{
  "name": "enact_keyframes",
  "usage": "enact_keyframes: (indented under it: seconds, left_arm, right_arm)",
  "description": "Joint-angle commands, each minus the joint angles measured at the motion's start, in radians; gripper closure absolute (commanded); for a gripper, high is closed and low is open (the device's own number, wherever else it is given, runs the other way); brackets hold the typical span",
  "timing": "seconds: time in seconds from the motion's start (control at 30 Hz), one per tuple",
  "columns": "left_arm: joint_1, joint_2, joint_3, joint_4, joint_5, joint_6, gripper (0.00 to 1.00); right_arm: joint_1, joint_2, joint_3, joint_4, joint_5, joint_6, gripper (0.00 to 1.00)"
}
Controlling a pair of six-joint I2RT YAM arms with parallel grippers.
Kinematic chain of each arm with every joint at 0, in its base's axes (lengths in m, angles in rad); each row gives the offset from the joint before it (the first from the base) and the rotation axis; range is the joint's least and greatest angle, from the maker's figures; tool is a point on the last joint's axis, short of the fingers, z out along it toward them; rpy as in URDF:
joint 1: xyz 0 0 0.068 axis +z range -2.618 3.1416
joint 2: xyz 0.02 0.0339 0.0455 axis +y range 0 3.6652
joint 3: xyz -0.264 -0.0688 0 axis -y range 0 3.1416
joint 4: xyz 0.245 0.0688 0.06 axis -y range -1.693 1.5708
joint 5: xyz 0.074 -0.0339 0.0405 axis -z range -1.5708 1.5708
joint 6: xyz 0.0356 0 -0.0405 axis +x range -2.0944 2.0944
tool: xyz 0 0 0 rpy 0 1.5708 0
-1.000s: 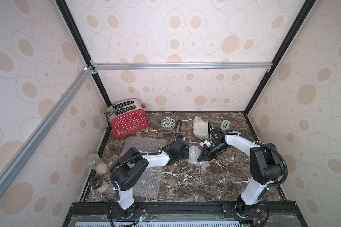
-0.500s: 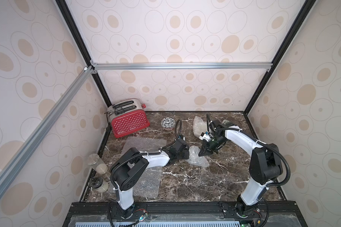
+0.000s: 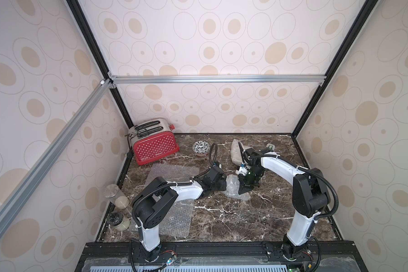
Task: Wrap bowls in bubble wrap
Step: Stick the tape on the bubble wrap.
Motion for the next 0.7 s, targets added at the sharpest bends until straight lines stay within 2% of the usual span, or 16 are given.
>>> enact_keyframes:
  seconds: [0.0, 0.43, 0.67]
  left_arm:
    - [0.007, -0.031, 0.012, 0.022, -0.01, 0.007, 0.84]
    - [0.007, -0.033, 0.013, 0.02, -0.009, 0.006, 0.84]
    - [0.007, -0.029, 0.022, 0.018, -0.003, 0.008, 0.84]
  right_arm:
    - [0.005, -0.019, 0.032, -0.033, 0.023, -0.019, 0.94]
    - [0.007, -0.072, 0.107, -0.037, 0.026, -0.028, 0.94]
    - [0.006, -0.024, 0.109, -0.065, 0.002, -0.049, 0.93]
